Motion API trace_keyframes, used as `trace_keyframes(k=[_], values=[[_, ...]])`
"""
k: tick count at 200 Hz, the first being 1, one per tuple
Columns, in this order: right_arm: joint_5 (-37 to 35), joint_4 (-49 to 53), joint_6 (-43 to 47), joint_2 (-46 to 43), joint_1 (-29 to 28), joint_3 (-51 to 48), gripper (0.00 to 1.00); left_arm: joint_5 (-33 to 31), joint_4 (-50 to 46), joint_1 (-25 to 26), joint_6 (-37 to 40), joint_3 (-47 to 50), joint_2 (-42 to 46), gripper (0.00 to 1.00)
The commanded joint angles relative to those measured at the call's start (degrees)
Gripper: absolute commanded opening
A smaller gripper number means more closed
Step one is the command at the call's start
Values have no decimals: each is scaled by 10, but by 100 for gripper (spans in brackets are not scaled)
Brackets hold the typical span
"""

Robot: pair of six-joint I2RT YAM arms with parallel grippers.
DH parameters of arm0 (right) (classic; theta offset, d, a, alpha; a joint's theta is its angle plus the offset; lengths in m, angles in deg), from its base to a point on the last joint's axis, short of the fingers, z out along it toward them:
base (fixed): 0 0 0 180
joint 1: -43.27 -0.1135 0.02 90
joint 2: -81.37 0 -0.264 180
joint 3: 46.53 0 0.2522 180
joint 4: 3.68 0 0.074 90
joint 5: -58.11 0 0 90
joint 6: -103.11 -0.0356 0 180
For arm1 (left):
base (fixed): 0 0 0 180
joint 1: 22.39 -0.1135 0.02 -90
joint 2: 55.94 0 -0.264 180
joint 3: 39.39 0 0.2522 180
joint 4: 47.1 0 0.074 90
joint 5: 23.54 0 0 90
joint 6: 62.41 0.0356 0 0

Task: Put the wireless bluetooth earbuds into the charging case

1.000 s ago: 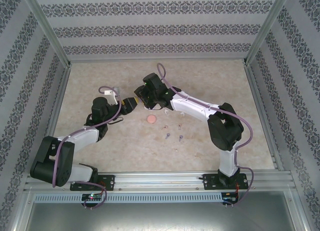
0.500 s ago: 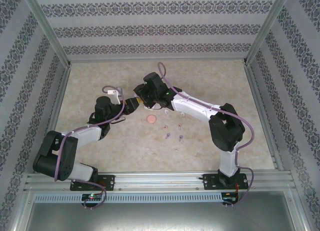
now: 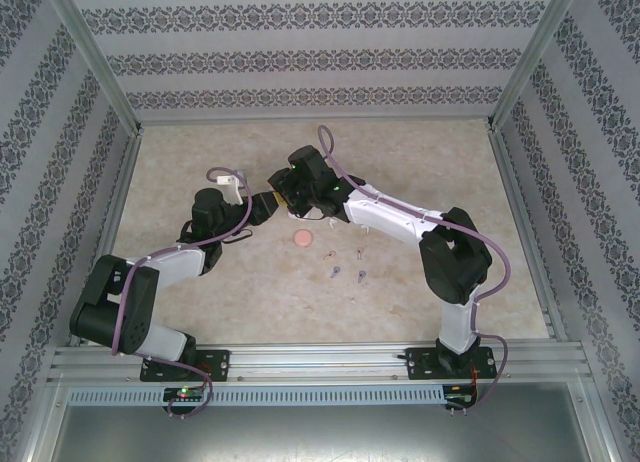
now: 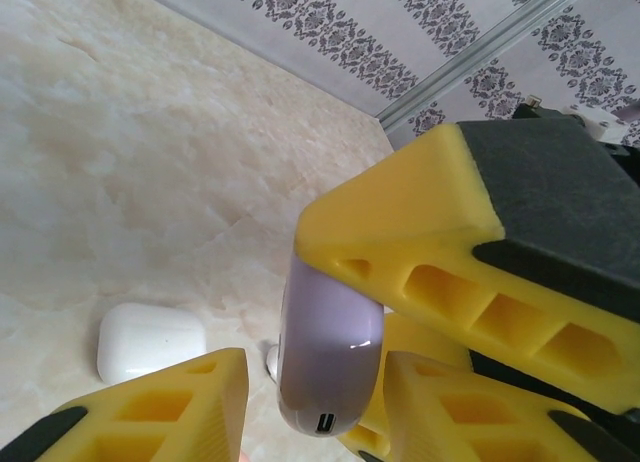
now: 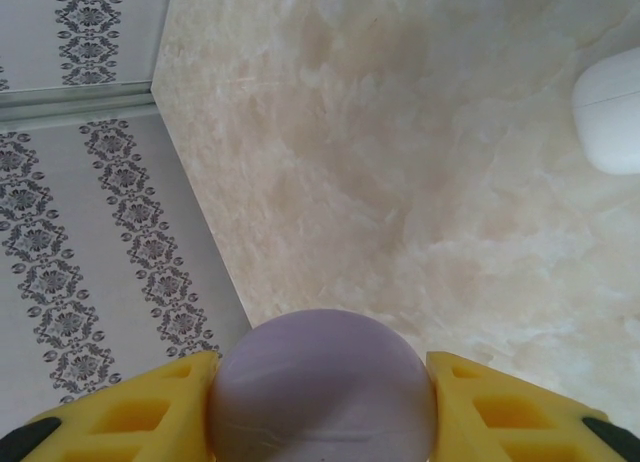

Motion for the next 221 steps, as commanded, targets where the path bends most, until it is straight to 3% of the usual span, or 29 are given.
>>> trace_keyframes(k=[1,65,117,144,183,221], values=[[6,-18,-8,-23,-9,-8,45,-4,31,7,10,-15,-6,38],[8,-26,-15,-25,-12,-11,45,-21,50,7,1,-10,-7,31],[5,-34,-22,-25,-14,-10,45,-36,62,7,-10,-4,-4,15],[6,-41,-24,-27,-16,-9,47,-37,60,7,-11,-3,-1,2],[-13,-58,-14,-54,-2,-27,74,-29,54,8,-17,-4,4,0],[2,-51,95,-126,39,-85,78,24,-25,8,11,-35,25,0]])
